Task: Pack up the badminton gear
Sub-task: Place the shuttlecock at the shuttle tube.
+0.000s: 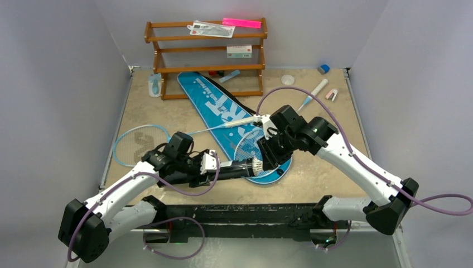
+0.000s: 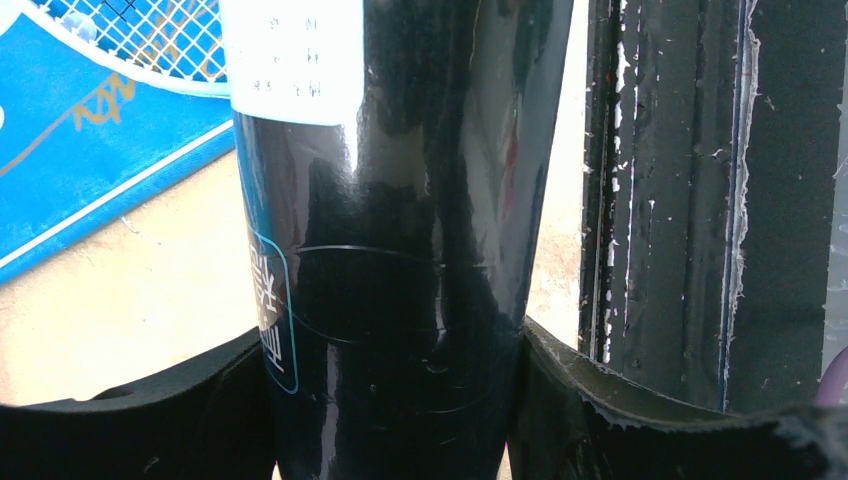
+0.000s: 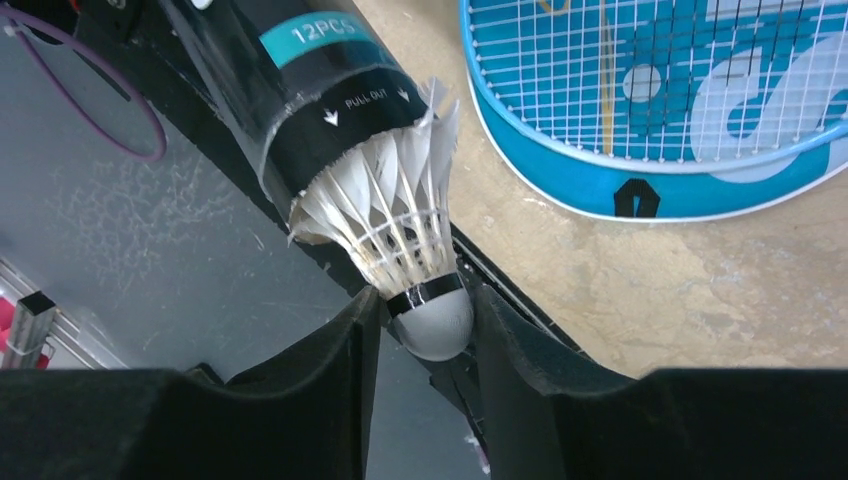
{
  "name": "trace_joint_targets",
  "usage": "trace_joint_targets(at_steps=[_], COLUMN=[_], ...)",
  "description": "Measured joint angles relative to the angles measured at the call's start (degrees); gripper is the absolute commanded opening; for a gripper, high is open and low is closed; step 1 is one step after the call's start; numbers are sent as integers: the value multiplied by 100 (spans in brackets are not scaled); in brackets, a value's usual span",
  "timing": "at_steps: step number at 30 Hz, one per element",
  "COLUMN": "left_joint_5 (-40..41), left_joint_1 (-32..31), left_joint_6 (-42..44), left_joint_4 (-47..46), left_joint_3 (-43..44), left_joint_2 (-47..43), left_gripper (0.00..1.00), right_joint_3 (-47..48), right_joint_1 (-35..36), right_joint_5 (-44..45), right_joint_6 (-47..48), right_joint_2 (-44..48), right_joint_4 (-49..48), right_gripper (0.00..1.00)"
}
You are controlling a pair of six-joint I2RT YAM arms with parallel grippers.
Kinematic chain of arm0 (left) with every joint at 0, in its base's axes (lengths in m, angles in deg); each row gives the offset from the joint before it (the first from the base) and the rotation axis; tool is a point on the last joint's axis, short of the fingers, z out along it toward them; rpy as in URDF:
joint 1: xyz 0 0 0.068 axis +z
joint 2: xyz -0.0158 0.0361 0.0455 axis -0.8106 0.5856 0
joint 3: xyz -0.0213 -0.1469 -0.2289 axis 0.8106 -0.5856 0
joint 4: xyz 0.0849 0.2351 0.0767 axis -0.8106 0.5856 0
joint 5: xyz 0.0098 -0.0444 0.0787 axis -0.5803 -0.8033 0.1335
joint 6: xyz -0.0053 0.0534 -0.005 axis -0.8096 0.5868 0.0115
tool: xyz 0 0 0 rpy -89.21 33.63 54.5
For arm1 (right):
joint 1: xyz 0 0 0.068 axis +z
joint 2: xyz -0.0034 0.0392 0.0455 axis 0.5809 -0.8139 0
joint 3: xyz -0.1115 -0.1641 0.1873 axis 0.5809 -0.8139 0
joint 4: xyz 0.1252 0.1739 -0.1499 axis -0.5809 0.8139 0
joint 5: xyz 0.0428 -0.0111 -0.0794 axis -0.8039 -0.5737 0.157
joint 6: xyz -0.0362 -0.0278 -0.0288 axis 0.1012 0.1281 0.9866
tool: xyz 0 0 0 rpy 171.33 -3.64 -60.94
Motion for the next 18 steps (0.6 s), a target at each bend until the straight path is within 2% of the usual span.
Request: trace_joint_targets(at_steps=[9,18], left_joint_5=[13,-127], left_joint_1=[-15,-15], left_joint_6=[-96,-413], left_joint_4=[-2,-144], left_joint_3=[0,0], left_joint_2=[0,-131], left_gripper=[35,36], right_joint_3=[85,81], right_joint_1=[0,7], right_joint_5=[-87,-229], right_joint_6=[-2,-70], right_joint_2=[-15,52], right_joint_4=[-345,-522], right_gripper=[43,32])
